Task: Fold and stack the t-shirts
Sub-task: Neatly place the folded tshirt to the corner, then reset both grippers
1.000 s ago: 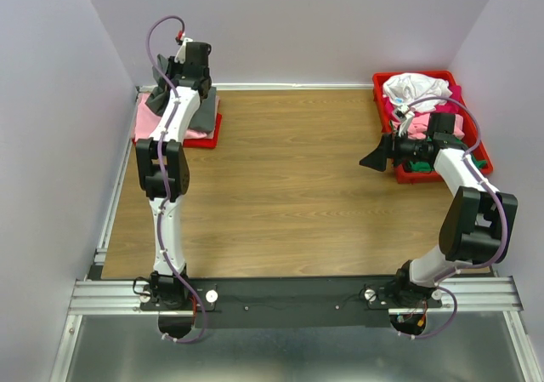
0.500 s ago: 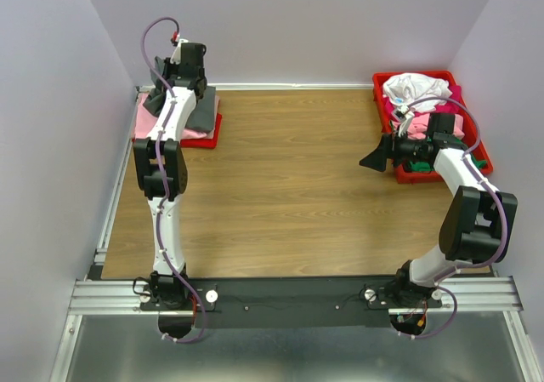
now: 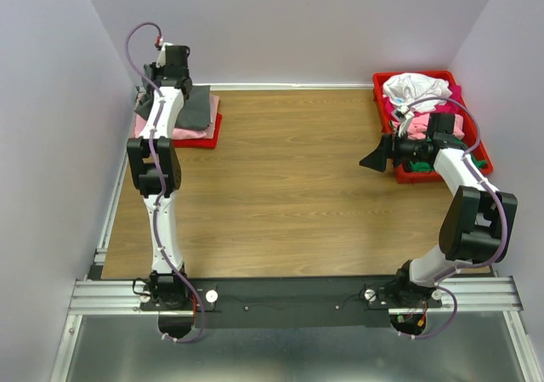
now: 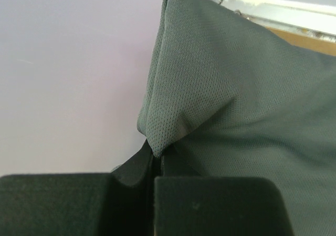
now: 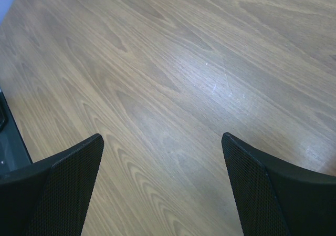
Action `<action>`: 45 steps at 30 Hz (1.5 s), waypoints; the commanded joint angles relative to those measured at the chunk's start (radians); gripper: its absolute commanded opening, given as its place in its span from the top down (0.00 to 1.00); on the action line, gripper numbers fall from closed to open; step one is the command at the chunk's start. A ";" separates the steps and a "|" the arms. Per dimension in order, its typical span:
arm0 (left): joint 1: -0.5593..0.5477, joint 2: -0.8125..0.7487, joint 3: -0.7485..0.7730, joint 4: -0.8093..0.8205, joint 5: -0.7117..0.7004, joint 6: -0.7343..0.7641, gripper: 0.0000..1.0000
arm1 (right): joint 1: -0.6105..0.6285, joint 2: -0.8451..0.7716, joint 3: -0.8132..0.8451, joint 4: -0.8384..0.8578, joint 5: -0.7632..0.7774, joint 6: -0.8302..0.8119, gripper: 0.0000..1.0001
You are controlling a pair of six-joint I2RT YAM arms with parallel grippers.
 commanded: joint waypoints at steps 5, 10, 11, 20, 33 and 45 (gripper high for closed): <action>0.083 -0.120 0.125 -0.048 0.262 -0.099 0.02 | -0.009 0.018 0.004 -0.031 -0.024 -0.017 0.00; 0.116 -0.196 0.108 -0.070 0.395 -0.175 0.01 | -0.010 0.017 0.004 -0.031 -0.023 -0.019 0.00; 0.122 -0.202 0.105 -0.077 0.427 -0.180 0.02 | -0.010 0.015 0.004 -0.031 -0.021 -0.019 0.00; 0.127 -0.318 -0.087 -0.006 0.972 -0.160 0.14 | -0.013 0.011 0.007 -0.036 -0.024 -0.022 0.00; -0.037 -0.272 -0.254 -0.037 0.642 -0.107 0.25 | -0.015 0.003 0.008 -0.043 -0.034 -0.025 0.00; -0.163 -0.895 -0.895 0.349 0.784 -0.195 0.09 | -0.018 -0.133 -0.002 -0.068 0.096 -0.111 0.00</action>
